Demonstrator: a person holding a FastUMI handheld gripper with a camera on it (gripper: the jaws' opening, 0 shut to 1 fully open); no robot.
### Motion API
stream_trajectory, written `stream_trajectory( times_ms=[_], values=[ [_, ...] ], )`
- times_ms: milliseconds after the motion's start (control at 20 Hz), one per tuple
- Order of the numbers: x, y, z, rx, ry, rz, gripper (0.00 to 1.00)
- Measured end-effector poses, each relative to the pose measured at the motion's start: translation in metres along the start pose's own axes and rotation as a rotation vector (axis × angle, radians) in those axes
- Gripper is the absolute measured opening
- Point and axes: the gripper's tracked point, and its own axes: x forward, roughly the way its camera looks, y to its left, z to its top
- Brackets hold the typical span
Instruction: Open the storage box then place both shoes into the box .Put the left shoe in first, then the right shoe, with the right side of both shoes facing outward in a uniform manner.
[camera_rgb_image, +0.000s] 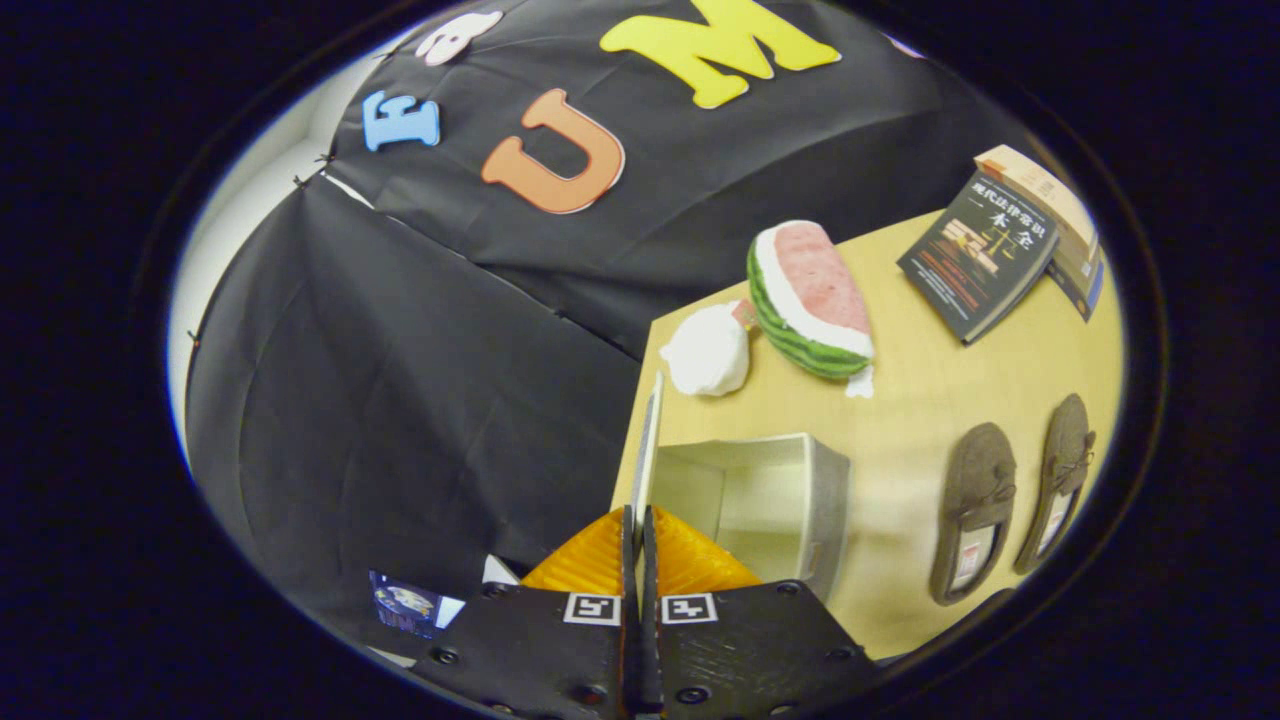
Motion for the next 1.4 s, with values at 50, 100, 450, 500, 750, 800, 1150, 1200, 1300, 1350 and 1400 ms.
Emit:
stream_trajectory(
  times_ms=[50,100,450,500,750,800,1150,1200,1300,1350,1400],
  values=[
    [0.005,0.013,-0.001,-0.009,0.001,0.01,0.0],
    [0.011,0.026,-0.003,-0.021,0.003,0.014,0.0],
    [0.063,0.1,-0.022,-0.071,0.02,0.017,0.03],
    [0.069,0.108,-0.024,-0.069,0.025,0.02,0.03],
    [0.083,0.136,-0.041,-0.123,0.053,0.039,0.35],
    [0.082,0.14,-0.04,-0.141,0.045,0.053,0.47],
    [0.059,0.102,-0.033,-0.221,0.023,-0.003,0.95],
    [0.054,0.086,-0.028,-0.235,0.014,-0.03,0.95],
    [0.041,0.052,-0.024,-0.244,0.006,-0.068,0.96],
    [0.034,0.035,-0.019,-0.25,-0.001,-0.09,0.96],
    [0.025,0.012,-0.013,-0.254,-0.011,-0.124,0.96]
  ],
)
